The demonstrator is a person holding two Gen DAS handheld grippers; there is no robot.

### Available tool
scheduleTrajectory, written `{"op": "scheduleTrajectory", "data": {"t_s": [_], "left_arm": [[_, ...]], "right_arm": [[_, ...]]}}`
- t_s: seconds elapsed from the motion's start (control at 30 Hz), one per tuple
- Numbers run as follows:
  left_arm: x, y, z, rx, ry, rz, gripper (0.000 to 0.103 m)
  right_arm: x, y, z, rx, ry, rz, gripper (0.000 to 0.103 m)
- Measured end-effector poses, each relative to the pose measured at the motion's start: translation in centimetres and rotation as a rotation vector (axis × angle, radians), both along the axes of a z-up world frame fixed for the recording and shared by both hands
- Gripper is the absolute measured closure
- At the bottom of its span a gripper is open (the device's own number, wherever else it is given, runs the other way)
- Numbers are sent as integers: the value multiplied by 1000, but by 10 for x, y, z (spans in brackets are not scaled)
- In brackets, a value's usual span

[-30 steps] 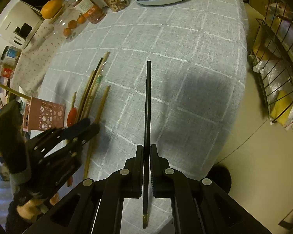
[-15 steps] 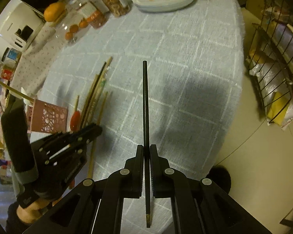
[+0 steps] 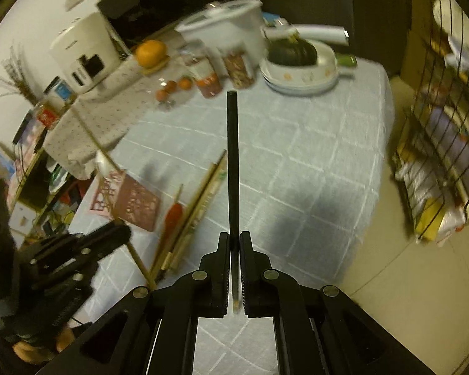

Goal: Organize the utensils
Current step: 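Lift and insert the wooden chopstick into the basket with left while right holds black chopstick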

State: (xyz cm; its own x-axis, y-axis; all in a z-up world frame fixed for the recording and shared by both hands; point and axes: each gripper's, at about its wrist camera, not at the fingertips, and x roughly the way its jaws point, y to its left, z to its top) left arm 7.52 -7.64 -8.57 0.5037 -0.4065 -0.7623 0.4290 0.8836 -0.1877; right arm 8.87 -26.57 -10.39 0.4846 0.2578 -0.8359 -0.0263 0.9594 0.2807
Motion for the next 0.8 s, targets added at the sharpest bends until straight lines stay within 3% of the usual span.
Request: {"op": "scheduleTrajectory", "data": {"t_s": [0.5,0.7,0.8], "left_arm": [[-19,62,75,-141,-227,91,96],[-18,92,95,-161,-340,214,96],[-17,102,97,-135,-409,299,96]], "right_arm": [[-9,49,71,52,-194,91,97],[-6,65,74,67,-198,109,97],[-3,68,72,71,-187,112,97]]}}
